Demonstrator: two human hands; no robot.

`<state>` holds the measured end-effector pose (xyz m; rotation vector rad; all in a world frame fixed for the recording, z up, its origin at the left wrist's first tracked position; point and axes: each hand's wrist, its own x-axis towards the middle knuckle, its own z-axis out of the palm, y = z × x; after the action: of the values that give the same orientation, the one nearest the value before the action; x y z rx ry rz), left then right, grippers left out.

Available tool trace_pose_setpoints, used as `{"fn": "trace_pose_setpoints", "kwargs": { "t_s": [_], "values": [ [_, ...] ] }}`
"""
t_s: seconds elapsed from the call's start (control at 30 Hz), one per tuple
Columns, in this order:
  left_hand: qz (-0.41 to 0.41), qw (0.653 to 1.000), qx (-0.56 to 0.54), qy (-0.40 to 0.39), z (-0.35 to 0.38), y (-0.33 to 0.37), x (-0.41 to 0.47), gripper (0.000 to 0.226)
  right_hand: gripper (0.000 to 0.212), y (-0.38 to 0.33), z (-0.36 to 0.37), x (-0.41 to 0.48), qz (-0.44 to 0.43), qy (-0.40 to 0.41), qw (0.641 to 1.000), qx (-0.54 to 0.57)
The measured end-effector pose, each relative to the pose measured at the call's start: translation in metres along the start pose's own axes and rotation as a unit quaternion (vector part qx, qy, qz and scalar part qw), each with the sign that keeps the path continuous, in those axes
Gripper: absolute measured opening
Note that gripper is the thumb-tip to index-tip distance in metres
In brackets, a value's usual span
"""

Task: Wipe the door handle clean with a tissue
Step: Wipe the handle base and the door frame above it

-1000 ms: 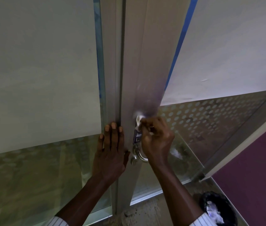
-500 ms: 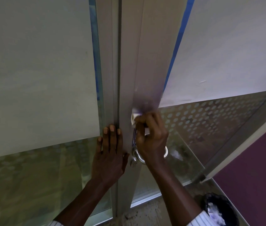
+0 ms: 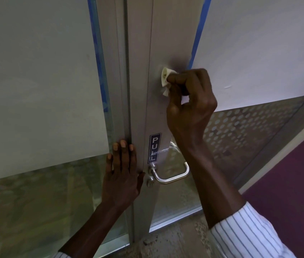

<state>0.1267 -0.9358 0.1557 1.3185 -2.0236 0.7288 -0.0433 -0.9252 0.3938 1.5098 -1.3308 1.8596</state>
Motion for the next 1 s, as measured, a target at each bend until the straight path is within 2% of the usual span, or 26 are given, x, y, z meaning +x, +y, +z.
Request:
{"fn": "trace_pose_setpoints", "kwargs": {
  "t_s": [0.17, 0.3, 0.4, 0.47, 0.63, 0.73, 0.87, 1.0],
  "values": [
    [-0.004, 1.0, -0.002, -0.002, 0.002, 0.002, 0.001, 0.121, 0.028, 0.012, -0.003, -0.078, 0.005, -0.107, 0.994, 0.003],
    [-0.006, 1.0, -0.003, -0.003, 0.002, 0.003, 0.0, 0.125, 0.028, 0.034, -0.008, -0.142, 0.049, -0.192, 0.979, -0.047],
    [-0.004, 1.0, 0.0, -0.003, 0.001, 0.003, 0.0, 0.125, 0.027, 0.042, -0.015, -0.149, 0.064, -0.219, 0.971, -0.078],
    [-0.004, 1.0, 0.001, -0.001, -0.001, 0.004, 0.001, 0.125, 0.026, 0.039, -0.018, -0.137, 0.069, -0.209, 0.973, -0.074],
    [0.0, 1.0, -0.003, 0.002, -0.008, 0.003, 0.004, 0.125, 0.023, 0.016, -0.012, -0.054, 0.055, -0.063, 0.996, -0.017],
    [0.003, 1.0, 0.008, -0.001, -0.01, 0.002, 0.005, 0.122, 0.017, 0.005, -0.003, -0.021, 0.025, -0.03, 0.999, 0.01],
    [0.002, 1.0, 0.002, 0.003, -0.011, 0.002, 0.004, 0.122, 0.018, 0.008, -0.002, -0.044, 0.013, -0.058, 0.998, -0.004],
    [-0.004, 1.0, -0.01, -0.003, -0.011, 0.003, 0.005, 0.146, 0.021, 0.029, -0.005, -0.113, 0.015, -0.155, 0.987, -0.046]
  ]
}}
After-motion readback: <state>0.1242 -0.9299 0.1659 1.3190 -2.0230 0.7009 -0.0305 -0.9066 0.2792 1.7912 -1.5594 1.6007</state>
